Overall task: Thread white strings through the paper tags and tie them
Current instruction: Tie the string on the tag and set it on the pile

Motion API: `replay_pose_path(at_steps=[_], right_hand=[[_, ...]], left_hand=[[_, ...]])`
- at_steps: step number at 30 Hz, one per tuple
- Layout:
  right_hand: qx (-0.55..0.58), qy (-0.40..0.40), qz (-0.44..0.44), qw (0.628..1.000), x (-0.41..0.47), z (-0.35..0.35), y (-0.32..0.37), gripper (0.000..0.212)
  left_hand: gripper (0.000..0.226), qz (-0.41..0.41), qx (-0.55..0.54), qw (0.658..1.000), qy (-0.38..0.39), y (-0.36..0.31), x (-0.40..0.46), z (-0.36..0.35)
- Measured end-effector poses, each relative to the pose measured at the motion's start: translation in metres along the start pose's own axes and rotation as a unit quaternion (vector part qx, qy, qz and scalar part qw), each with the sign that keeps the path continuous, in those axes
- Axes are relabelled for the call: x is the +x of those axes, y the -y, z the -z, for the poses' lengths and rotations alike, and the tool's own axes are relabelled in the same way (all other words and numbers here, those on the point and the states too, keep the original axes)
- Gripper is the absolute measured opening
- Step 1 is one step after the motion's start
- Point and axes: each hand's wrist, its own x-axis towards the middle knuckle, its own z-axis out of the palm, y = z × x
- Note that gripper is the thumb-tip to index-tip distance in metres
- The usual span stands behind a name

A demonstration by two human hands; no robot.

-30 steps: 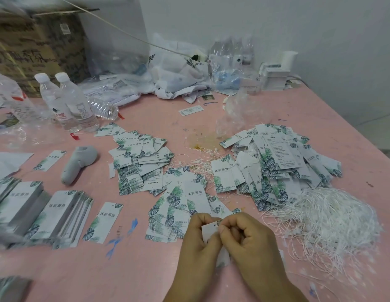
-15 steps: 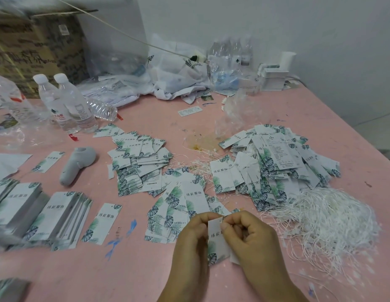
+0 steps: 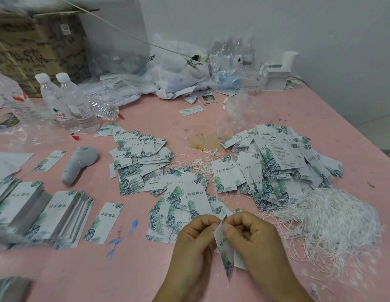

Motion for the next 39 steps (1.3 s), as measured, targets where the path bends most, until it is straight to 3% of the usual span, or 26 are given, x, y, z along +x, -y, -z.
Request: replay_pose_path(at_steps=[6,12,18,21,27,29,33,39], right_hand=[[0.045,0.039,-0.037,0.998,0.002,0.005,0.007,0.009],[0.022,0.068,-0.098,0.993,0.015,0.041,0.009,0.028],[0.025,0.117,-0.13,0.984,0.017,0.068,0.003,0.026],[0.027,0.132,-0.137,0.981,0.017,0.07,0.003,0.023],[0.14,0.155,-0.16,0.965,0.017,0.065,0.003,0.013],[0.099,0.161,-0.153,0.97,0.016,0.062,0.001,0.014],[-0.103,0.177,-0.124,0.971,0.012,0.056,0.0,0.012],[-0.362,0.204,-0.069,0.907,-0.001,0.033,0.008,0.042]], left_hand=[[0.024,-0.013,0.012,1.0,0.004,0.002,0.001,0.003],[0.01,-0.056,-0.063,0.996,-0.038,-0.005,0.004,0.004],[0.021,-0.071,-0.13,0.985,-0.082,-0.015,0.006,0.008],[0.009,-0.062,-0.156,0.981,-0.091,-0.018,0.008,0.01],[0.008,-0.061,-0.142,0.982,-0.111,-0.017,0.009,0.01],[0.007,-0.055,-0.136,0.98,-0.131,-0.017,0.009,0.01],[0.013,-0.054,-0.117,0.978,-0.163,-0.017,0.009,0.01],[0.012,-0.066,-0.105,0.977,-0.174,-0.018,0.009,0.011]])
